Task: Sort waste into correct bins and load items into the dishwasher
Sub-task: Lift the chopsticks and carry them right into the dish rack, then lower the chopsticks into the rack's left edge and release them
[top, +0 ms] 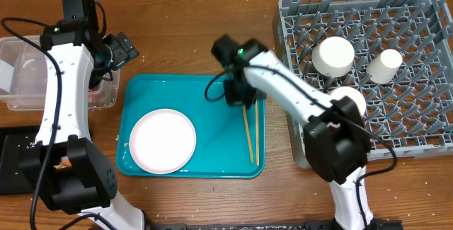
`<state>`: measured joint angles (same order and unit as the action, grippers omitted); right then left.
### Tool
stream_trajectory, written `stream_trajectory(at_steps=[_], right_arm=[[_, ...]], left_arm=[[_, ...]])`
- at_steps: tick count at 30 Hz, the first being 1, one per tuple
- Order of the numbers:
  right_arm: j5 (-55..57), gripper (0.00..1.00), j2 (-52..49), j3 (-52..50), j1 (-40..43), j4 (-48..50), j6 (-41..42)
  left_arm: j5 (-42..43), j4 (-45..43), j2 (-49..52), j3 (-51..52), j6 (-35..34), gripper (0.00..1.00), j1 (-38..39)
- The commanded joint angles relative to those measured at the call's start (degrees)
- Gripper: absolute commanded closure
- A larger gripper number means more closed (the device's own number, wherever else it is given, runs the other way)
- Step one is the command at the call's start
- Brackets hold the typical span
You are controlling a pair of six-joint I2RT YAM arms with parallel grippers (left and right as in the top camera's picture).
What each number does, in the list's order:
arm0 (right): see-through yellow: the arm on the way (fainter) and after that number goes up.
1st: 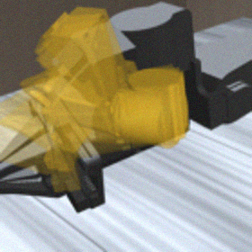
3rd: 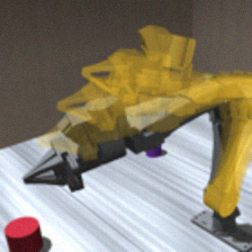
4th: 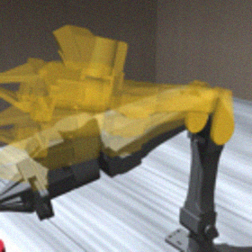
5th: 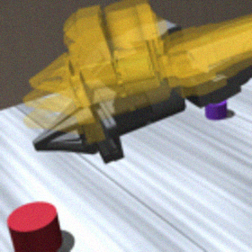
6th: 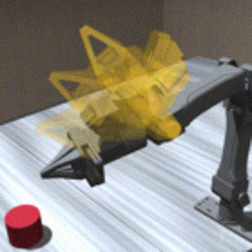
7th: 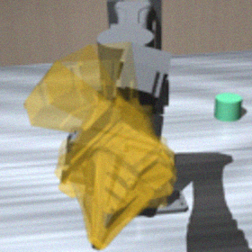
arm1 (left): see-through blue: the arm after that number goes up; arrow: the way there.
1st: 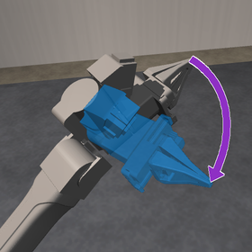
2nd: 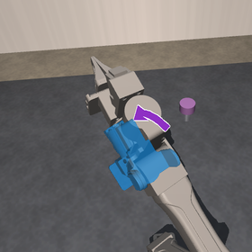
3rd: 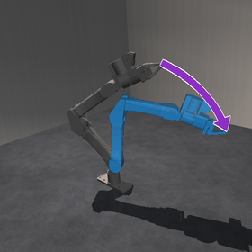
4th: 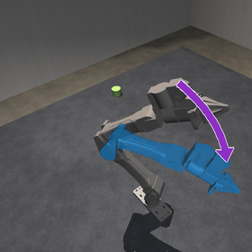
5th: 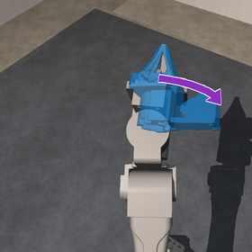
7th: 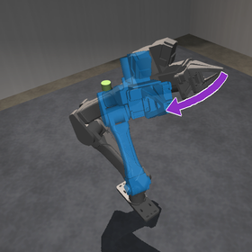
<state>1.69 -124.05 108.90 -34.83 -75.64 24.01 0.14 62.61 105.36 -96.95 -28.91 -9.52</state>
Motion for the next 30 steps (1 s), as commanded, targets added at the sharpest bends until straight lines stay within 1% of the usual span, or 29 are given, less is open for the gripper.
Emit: stream_trajectory(at_steps=[1,3,7,11,15,18,25,28,30], right_arm=[[3.78,0.96,6.95,6.01,4.42,-1.55,-1.97],[7.1,0.96,9.51,6.67,7.39,-1.33,-2.43],[7.48,0.96,11.98,6.67,13.66,-0.5,-10.71],[7.17,0.96,12.04,6.56,20.31,0.44,-14.36],[1.92,0.96,11.91,6.56,24.98,2.82,-18.49],[-1.66,0.96,11.74,6.56,26.56,4.55,-20.02],[-1.38,0.96,8.46,6.56,26.75,6.67,-21.27],[-1.38,0.9,6.43,6.56,26.75,6.6,-21.24],[-1.38,0.85,5.51,6.56,26.75,6.38,-21.2]], left_arm=[[-0.72,-0.04,0.13,-1.03,0.22,0.0,-0.2],[-0.72,-0.04,0.11,-1.03,0.22,0.0,-0.2],[-0.72,-0.04,0.11,-1.03,0.22,0.0,-0.2],[-0.72,-0.04,0.11,-1.03,0.22,0.0,-0.2],[-0.72,-0.04,0.11,-1.03,0.22,0.0,-0.2],[-0.72,-0.02,0.11,-1.03,0.22,0.0,-0.2],[-0.72,-0.04,0.11,-1.03,0.22,0.0,-0.2],[-0.72,-0.02,0.11,-1.03,0.22,0.0,-0.2],[-0.72,-0.02,0.11,-1.03,0.22,0.0,-0.2]])
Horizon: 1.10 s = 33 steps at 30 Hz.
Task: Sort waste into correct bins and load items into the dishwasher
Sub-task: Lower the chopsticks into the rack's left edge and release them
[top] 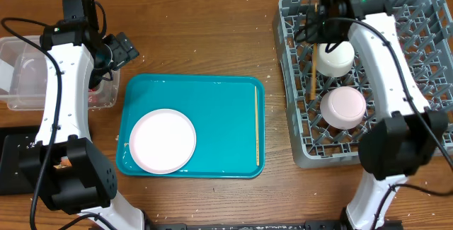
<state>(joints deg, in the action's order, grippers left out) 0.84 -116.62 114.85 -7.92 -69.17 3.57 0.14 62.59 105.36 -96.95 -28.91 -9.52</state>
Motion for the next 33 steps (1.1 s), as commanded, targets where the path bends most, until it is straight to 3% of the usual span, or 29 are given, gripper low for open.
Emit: stream_trajectory(at_steps=[1,11,18,25,28,33], right_arm=[[-0.52,0.82,-2.05,0.61,-0.15,-0.22,-0.57],[-1.03,0.58,2.45,0.7,-0.76,-3.52,3.87],[-13.07,0.56,7.13,0.68,-4.68,-8.48,4.39],[-0.11,0.57,5.7,-4.61,-16.13,-8.13,18.67],[4.63,0.43,5.03,-10.51,-20.55,-4.76,24.41],[3.06,0.41,4.28,-19.91,-23.63,1.57,28.0]], left_arm=[[-0.72,0.0,0.11,-1.03,0.22,0.0,-0.2],[-0.72,-0.02,0.11,-1.03,0.22,0.0,-0.2],[-0.72,-0.02,0.11,-1.03,0.22,0.0,-0.2],[-0.72,0.0,0.11,-1.03,0.22,0.0,-0.2],[-0.72,-0.02,0.11,-1.03,0.22,0.0,-0.2],[-0.72,-0.02,0.13,-1.03,0.22,0.0,-0.2]])
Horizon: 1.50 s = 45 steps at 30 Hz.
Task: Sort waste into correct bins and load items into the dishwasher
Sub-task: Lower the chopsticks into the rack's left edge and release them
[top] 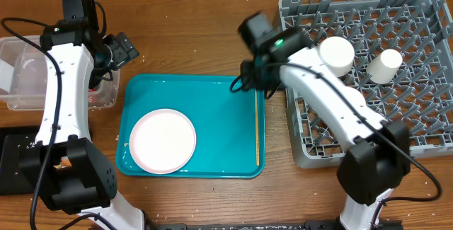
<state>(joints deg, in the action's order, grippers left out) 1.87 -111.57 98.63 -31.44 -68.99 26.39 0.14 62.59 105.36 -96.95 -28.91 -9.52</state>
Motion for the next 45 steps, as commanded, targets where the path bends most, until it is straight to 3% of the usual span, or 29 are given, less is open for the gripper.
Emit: stream_trajectory(at_steps=[1,10,25,29,33,39,45], right_arm=[[1.36,0.41,-0.92,-5.25,-0.39,2.6,5.16],[-4.09,0.42,-2.82,-14.16,-1.18,11.02,5.11],[-5.35,0.42,-9.2,-15.06,-2.14,13.66,4.92],[-2.62,0.59,-10.51,-15.06,-3.04,13.68,4.98],[-0.59,0.94,-11.04,-15.04,-4.26,13.73,5.22],[-1.6,0.96,-10.73,-10.75,-4.92,10.01,5.38],[0.57,0.96,-6.84,2.05,-2.36,-1.6,2.49]], left_arm=[[-0.72,-0.02,0.11,-1.03,0.22,0.0,-0.2],[-0.72,-0.02,0.11,-1.03,0.22,0.0,-0.2],[-0.72,0.0,0.11,-1.03,0.22,0.0,-0.2],[-0.72,-0.02,0.11,-1.03,0.22,0.0,-0.2],[-0.72,-0.02,0.13,-1.03,0.22,0.0,-0.2],[-0.72,-0.02,0.11,-1.03,0.22,0.0,-0.2],[-0.72,-0.02,0.11,-1.03,0.22,0.0,-0.2]])
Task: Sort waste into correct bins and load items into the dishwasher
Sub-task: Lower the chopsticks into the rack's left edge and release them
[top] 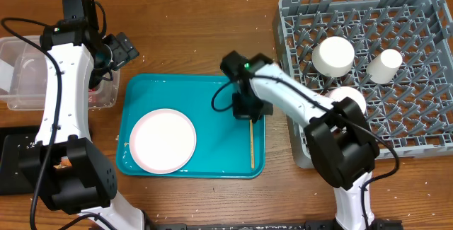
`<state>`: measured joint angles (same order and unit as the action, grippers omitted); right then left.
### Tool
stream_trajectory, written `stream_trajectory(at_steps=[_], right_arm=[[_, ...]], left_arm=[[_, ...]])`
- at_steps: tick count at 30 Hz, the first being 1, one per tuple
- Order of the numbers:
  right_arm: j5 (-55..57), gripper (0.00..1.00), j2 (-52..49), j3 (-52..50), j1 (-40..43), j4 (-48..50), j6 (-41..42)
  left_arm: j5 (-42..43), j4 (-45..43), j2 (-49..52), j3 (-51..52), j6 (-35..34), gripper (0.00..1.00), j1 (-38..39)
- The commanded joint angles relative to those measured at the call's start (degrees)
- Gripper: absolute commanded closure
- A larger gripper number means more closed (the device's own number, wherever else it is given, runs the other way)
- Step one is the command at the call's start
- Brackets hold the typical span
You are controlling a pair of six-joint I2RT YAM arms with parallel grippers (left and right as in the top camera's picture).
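A wooden chopstick [251, 145] lies on the right side of the teal tray [212, 95], pointing toward the front edge. My right gripper [248, 111] sits low over its far end and hides that end; it looks shut on the chopstick. A white plate [163, 141] rests on the tray's left half. The grey dish rack [297, 18] at the right holds two white cups [333, 55] and a pink bowl [356, 99], partly behind my right arm. My left gripper [122, 49] hovers open and empty beyond the tray's far left corner.
A clear plastic bin [21, 74] stands at the left edge beside my left arm. A black bin [14, 152] sits in front of it. The rack's near wall stands close to the tray's right rim.
My right gripper has moved from the tray's far right corner down onto the chopstick's far end. The chopstick now lies slightly further left on the tray. The left arm is unchanged.
Two chopsticks lay on the tray with my right gripper over their far ends. Then it held one above the rack, leaving one on the tray. Then it was back at the tray's corner, empty, and now it is on the remaining chopstick.
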<state>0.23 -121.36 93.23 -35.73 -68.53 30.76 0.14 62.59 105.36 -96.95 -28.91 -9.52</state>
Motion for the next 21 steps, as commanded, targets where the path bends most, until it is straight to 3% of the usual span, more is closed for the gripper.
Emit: stream_trajectory(at_steps=[1,7,13,21], right_arm=[[5.27,0.96,4.33,11.08,3.48,-4.44,-2.58],[9.62,0.96,9.64,20.9,12.76,-6.6,-12.28],[5.7,0.96,10.54,22.21,22.67,-5.46,-24.24],[2.62,0.94,6.6,22.18,27.71,-3.45,-26.77]], left_arm=[[-0.72,-0.02,0.11,-1.03,0.22,0.0,-0.2],[-0.72,-0.02,0.11,-1.03,0.22,0.0,-0.2],[-0.72,-0.02,0.11,-1.03,0.22,0.0,-0.2],[-0.72,-0.02,0.11,-1.03,0.22,0.0,-0.2]])
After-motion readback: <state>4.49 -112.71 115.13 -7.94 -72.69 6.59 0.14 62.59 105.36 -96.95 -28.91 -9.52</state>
